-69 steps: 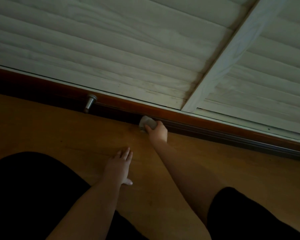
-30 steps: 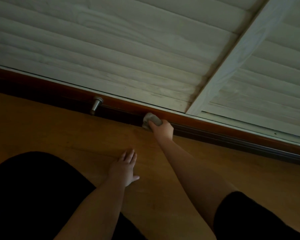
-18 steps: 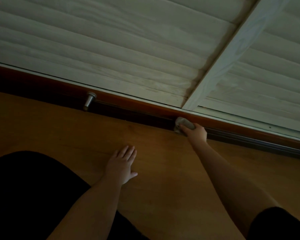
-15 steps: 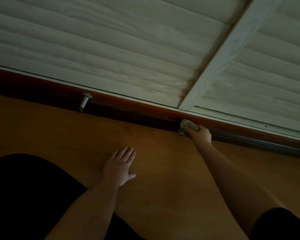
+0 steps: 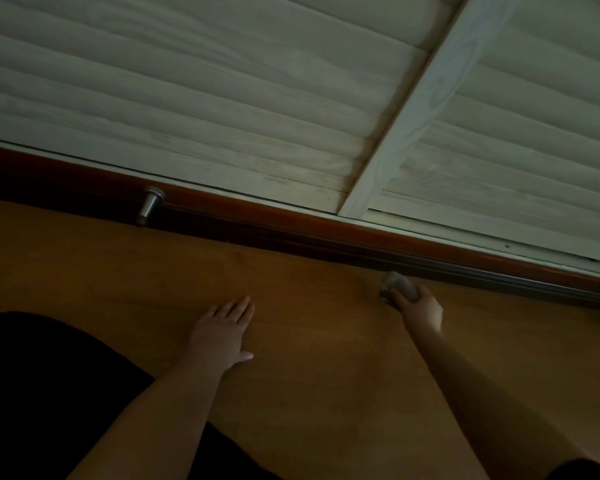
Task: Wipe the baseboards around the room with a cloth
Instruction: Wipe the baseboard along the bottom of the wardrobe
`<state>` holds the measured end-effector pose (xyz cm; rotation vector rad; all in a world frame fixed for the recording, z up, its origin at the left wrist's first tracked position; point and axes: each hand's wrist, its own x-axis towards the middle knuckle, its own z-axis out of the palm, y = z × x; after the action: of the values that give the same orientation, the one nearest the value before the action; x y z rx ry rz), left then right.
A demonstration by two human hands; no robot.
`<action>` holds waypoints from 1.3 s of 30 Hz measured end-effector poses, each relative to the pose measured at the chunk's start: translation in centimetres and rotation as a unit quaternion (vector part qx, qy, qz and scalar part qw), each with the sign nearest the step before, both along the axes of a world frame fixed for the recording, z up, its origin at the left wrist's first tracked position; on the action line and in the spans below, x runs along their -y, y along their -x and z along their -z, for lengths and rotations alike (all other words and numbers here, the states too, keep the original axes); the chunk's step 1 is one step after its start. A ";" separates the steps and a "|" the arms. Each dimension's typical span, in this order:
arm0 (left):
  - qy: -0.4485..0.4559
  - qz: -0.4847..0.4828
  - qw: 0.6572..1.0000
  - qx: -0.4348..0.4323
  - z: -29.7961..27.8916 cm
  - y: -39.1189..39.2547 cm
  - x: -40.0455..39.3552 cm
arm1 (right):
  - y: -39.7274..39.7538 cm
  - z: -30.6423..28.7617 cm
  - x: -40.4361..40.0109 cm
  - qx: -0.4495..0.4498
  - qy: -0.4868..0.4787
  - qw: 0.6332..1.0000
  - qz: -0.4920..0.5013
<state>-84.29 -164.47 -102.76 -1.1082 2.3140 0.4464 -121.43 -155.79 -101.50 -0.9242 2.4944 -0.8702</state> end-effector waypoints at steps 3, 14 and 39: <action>0.007 0.007 1.000 -0.001 0.0 -0.2 0.0 | -4.7 1.2 0.0 0.040 0.029 0.998 -0.049; -0.005 0.052 0.998 -0.043 1.4 0.4 0.5 | 1.7 3.9 -14.9 -0.052 0.022 0.994 0.096; -0.043 0.240 0.970 -0.004 3.6 21.9 1.0 | 2.1 7.4 -22.2 -0.138 -0.038 0.989 0.041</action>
<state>-106.20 -165.47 -106.37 -0.4752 2.4370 0.3549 -123.56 -133.60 -108.88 -0.9790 2.7972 -0.7066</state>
